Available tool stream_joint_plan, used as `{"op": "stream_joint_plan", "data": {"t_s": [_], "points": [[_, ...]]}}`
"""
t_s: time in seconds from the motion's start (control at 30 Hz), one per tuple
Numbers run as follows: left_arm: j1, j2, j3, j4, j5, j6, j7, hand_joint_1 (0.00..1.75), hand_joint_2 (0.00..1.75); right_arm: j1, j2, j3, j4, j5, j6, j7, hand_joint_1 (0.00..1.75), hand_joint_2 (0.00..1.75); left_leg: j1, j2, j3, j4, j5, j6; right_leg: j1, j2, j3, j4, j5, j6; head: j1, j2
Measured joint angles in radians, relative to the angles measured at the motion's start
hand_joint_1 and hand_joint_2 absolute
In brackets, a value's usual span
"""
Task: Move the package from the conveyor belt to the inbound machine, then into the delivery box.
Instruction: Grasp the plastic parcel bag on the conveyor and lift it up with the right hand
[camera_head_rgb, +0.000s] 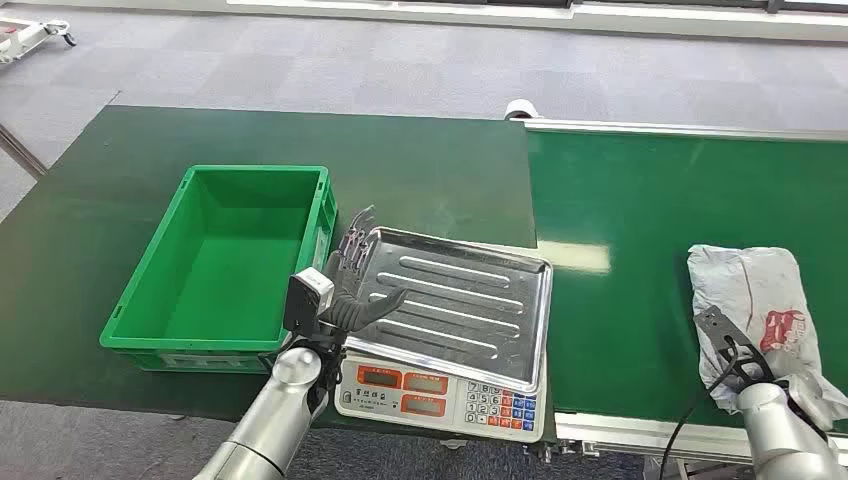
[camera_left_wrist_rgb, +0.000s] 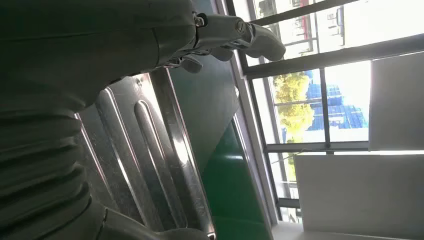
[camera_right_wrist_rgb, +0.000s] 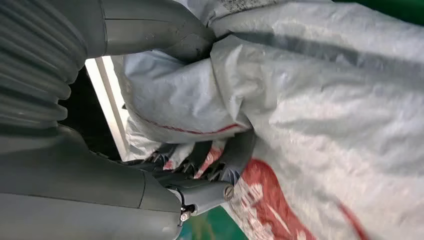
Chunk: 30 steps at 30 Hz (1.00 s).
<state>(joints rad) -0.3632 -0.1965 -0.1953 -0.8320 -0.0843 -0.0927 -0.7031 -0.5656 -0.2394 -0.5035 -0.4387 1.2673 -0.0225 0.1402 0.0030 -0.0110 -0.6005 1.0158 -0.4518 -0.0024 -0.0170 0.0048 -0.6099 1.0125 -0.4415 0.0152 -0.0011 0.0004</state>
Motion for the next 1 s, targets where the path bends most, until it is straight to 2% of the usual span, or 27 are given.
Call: {"op": "stream_joint_plan", "data": {"t_s": [0.5, 0.63, 0.73, 0.83, 1.0], "points": [[0.0, -0.002, 0.0, 0.0, 0.0, 0.0, 0.0, 0.0, 1.75, -0.006, 0.021, 0.026, -0.002, 0.006, 0.003, -0.022, 1.75, 1.75, 0.001, 0.0, -0.001, 0.0, 0.0, 0.0, 0.001, 0.0, 0.0, 0.0, 0.0, -0.001, 0.0, 0.0], [0.0, -0.002, 0.001, 0.0, 0.0, 0.0, 0.0, 0.0, 1.75, -0.005, 0.028, 0.032, -0.005, 0.002, -0.008, -0.051, 1.75, 1.75, 0.001, 0.0, -0.001, 0.0, 0.0, 0.0, 0.0, 0.0, 0.0, 0.0, 0.0, -0.001, 0.0, 0.0], [0.002, -0.002, 0.006, -0.003, 0.0, 0.002, 0.0, 0.0, 1.75, 0.001, 0.04, 0.034, -0.023, -0.031, -0.057, -0.119, 1.75, 1.75, 0.001, -0.001, -0.002, 0.0, 0.0, 0.0, 0.0, 0.0, -0.001, 0.0, 0.0, -0.001, 0.0, 0.0], [0.008, -0.002, 0.012, -0.013, 0.0, 0.003, 0.0, 0.0, 1.75, 0.012, 0.066, 0.034, -0.073, -0.093, -0.129, -0.24, 1.75, 1.75, 0.001, 0.0, -0.002, 0.0, 0.0, -0.001, 0.0, 0.0, -0.002, 0.0, 0.0, -0.001, 0.0, 0.0], [0.016, -0.002, 0.019, -0.031, -0.001, -0.002, 0.0, 0.0, 1.75, 0.055, 0.128, 0.056, -0.264, -0.201, -0.192, -0.413, 1.75, 1.75, 0.001, -0.002, -0.002, -0.001, 0.001, -0.001, 0.001, -0.001, -0.002, 0.0, 0.0, -0.001, 0.0, 0.0]]}}
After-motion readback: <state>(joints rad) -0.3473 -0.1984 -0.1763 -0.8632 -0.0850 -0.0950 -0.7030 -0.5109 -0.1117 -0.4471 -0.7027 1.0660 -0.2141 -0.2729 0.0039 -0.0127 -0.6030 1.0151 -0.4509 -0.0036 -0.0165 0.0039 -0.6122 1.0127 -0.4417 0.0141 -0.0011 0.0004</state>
